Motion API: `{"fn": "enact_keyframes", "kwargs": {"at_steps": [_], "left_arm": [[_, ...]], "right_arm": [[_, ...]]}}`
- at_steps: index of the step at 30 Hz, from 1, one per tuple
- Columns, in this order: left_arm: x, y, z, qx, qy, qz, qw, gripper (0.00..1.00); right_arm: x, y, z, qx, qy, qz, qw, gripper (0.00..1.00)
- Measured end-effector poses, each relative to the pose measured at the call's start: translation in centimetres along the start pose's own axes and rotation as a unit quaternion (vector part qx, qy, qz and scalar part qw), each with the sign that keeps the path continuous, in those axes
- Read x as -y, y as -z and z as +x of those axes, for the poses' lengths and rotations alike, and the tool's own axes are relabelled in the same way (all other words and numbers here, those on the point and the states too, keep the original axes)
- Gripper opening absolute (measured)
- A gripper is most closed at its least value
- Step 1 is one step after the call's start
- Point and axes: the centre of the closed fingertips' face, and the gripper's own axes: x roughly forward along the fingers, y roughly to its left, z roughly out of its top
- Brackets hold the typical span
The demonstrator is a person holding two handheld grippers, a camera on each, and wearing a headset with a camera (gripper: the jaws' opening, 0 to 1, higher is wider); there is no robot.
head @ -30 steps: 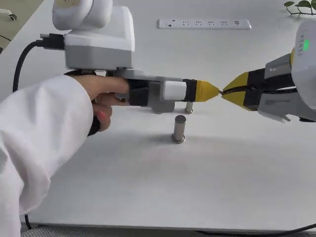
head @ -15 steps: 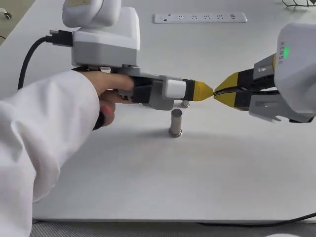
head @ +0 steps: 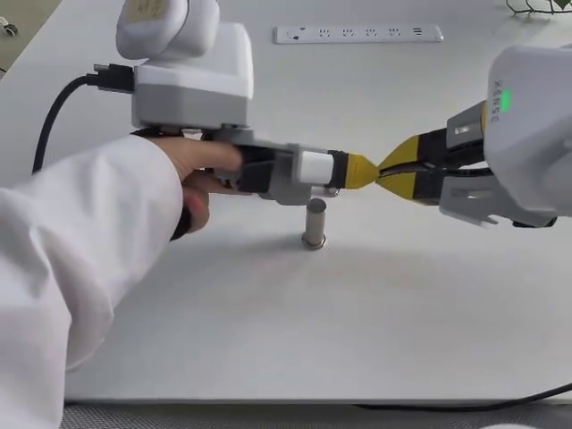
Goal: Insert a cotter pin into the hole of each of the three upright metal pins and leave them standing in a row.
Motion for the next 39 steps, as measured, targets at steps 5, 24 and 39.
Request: {"fn": "enact_keyframes", "kwargs": {"at_steps": [5,24,39], "left_arm": [[-0.2,0.0,-0.4,0.001,0.005,-0.028,0.9996,0.01],[-0.6,0.8,-1.3,-0.012,-0.001,-0.019,0.9997,0.0],[1.3,1.3,-2.9,-0.014,0.021,0.18,0.9834,0.0]], "right_arm": [[-0.1,-0.4,-0.1,0.002,-0.002,-0.001,1.0,0.0],[-0.8,-0.4,0.4,0.022,-0.027,0.06,0.9976,0.07],[-2.9,-0.9,0.3,0.122,-0.142,0.32,0.9287,0.18]]}}
